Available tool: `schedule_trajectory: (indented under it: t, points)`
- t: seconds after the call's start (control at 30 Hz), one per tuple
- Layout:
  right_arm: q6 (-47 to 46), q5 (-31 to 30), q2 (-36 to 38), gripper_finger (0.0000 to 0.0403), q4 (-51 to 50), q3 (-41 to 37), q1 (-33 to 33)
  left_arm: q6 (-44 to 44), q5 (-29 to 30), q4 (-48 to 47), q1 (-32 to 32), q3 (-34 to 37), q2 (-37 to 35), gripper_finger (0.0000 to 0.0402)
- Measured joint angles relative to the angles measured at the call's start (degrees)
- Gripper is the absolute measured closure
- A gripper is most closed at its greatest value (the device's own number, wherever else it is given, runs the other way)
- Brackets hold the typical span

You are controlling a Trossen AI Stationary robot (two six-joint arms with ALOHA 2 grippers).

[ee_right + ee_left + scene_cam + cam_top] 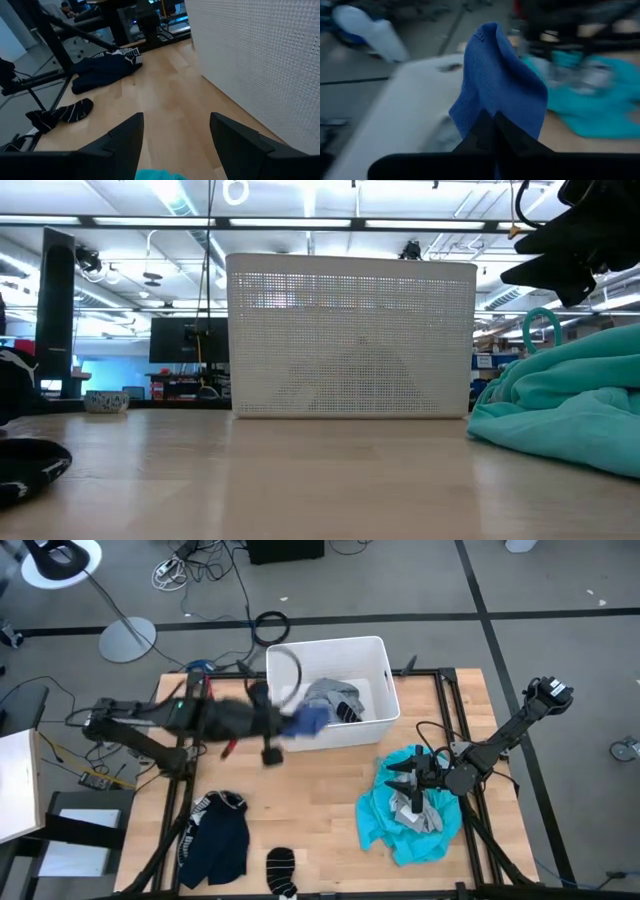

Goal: Sort clothes
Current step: Put the blue sock into the white laundry organizer, then put the gray sock into the white laundry organizer

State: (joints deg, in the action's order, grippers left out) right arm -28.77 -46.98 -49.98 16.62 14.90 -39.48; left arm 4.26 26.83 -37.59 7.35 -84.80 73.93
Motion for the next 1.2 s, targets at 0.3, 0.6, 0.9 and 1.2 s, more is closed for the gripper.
schedule_trajectory:
  t: [0.3,0.6,0.9,1.2]
  points:
    - [1.3,0.0,0.2,0.0174,-0.8,0.0,0.0,-0.5,-20.9,3.5,-24.9,-0.1,3.1,0.0399]
    - [0.4,4.7,3.4,0.0174,-29.2,11.2,0.5,-3.6,-26.3,3.0,-31.1,-0.1,10.0,0.0351]
    - [-20.1,18.7,-3.5,0.0174,-65.4,31.1,2.1,-3.1,-26.3,3.5,-31.5,-0.1,11.4,0.0267]
    - [-34.4,29.0,-16.1,0.0174,-67.7,31.8,1.7,-3.0,-29.0,-5.3,-29.6,-4.6,8.1,0.0244]
